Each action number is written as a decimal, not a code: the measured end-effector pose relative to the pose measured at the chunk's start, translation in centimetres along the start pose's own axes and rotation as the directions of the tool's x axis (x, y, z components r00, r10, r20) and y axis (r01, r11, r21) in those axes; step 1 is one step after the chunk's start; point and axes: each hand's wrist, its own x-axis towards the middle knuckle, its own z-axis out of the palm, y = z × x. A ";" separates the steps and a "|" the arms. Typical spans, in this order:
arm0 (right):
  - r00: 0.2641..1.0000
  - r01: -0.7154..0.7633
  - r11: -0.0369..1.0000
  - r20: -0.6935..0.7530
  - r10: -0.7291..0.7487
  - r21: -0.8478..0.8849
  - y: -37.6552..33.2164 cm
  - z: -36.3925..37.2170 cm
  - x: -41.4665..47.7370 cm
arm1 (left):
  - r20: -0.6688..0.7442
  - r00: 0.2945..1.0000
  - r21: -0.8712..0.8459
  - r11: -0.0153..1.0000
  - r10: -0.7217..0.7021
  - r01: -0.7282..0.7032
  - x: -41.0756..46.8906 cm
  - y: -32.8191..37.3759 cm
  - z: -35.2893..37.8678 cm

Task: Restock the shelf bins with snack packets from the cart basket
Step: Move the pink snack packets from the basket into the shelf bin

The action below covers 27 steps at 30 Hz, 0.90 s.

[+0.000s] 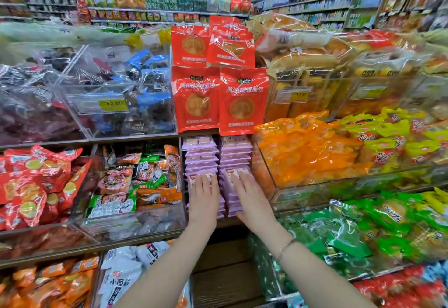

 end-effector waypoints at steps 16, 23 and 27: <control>0.994 0.038 0.983 0.103 -0.020 -0.180 1.7 1.9 2.1 | 0.022 1.000 0.099 0.995 -0.003 0.001 1.4 -0.3 1.9; 0.999 0.012 0.983 0.042 -0.020 0.182 0.7 -1.6 -0.5 | -0.165 0.985 -0.284 0.954 0.046 -0.092 -2.9 0.2 -0.3; 0.993 -0.106 0.814 0.019 0.116 0.571 0.3 -2.2 -7.2 | -0.256 0.941 -0.683 0.730 -0.222 -0.014 -10.6 1.9 0.4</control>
